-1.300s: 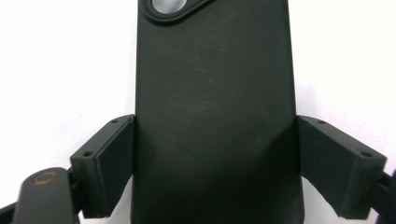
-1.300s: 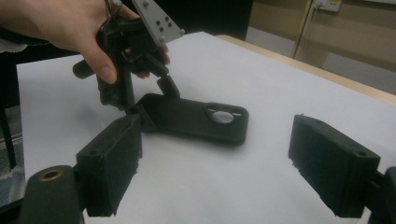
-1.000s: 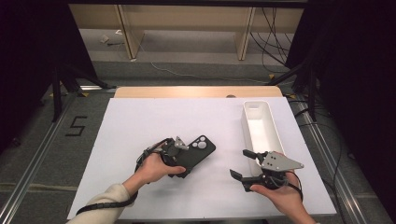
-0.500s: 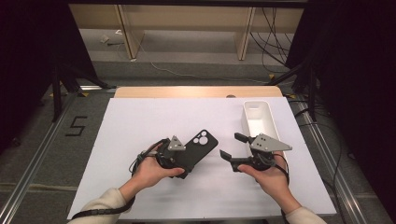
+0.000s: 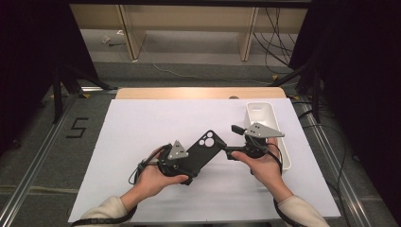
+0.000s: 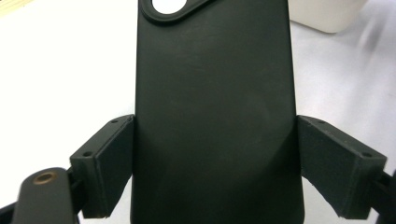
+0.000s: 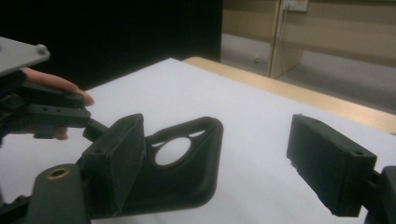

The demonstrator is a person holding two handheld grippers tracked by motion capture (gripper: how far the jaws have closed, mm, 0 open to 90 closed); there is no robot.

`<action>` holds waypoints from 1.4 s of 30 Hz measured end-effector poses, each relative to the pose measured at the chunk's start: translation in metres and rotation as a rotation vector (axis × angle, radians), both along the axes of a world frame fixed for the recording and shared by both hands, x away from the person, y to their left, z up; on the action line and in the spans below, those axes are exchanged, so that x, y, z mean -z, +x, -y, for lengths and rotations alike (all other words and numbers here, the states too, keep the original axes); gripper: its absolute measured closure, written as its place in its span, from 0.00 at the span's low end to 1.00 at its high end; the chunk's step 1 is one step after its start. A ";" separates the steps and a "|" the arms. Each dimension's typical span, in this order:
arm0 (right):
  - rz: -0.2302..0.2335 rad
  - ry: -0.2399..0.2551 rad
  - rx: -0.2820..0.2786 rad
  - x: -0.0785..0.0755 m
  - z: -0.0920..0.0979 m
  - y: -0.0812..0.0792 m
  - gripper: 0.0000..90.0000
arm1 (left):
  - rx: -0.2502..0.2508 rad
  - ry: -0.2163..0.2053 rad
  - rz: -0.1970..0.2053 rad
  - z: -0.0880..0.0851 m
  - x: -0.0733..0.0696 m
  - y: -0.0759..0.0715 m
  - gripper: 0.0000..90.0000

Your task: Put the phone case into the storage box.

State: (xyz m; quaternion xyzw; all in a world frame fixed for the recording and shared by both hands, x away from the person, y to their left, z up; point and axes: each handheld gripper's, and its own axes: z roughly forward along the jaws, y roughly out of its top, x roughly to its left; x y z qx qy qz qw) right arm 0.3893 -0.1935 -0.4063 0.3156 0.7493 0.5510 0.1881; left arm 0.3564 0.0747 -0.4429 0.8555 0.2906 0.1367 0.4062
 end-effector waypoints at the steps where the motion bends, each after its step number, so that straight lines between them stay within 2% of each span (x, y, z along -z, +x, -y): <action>1: -0.010 0.003 0.003 0.002 -0.001 0.002 0.24 | 0.000 0.003 0.005 0.001 0.000 -0.001 0.17; 17: -0.144 0.000 0.014 0.014 -0.021 0.019 0.37 | 0.027 -0.007 0.031 0.008 -0.002 -0.007 0.17; 23: -0.186 0.026 0.025 0.015 -0.025 0.022 0.49 | 0.036 -0.018 0.024 0.010 -0.001 -0.008 0.17; 27: -0.237 0.052 0.010 0.017 -0.030 0.022 0.54 | 0.021 -0.023 0.026 0.009 -0.002 -0.009 0.17; 30: -0.246 0.052 0.012 0.018 -0.031 0.023 0.56 | 0.022 -0.019 0.021 0.009 -0.001 -0.008 0.17; 34: -0.302 0.105 0.014 0.019 -0.028 0.025 0.60 | 0.028 -0.023 0.021 0.009 0.001 -0.007 0.17; 35: -0.308 0.127 0.018 0.019 -0.026 0.026 0.61 | 0.030 -0.023 0.020 0.009 0.001 -0.006 0.17; 36: -0.324 0.175 0.023 0.018 -0.025 0.026 0.67 | 0.033 -0.022 0.022 0.009 0.001 -0.006 0.17; 42: -0.343 0.223 0.004 0.011 -0.022 0.025 0.76 | 0.037 -0.022 0.050 0.009 0.001 -0.006 0.17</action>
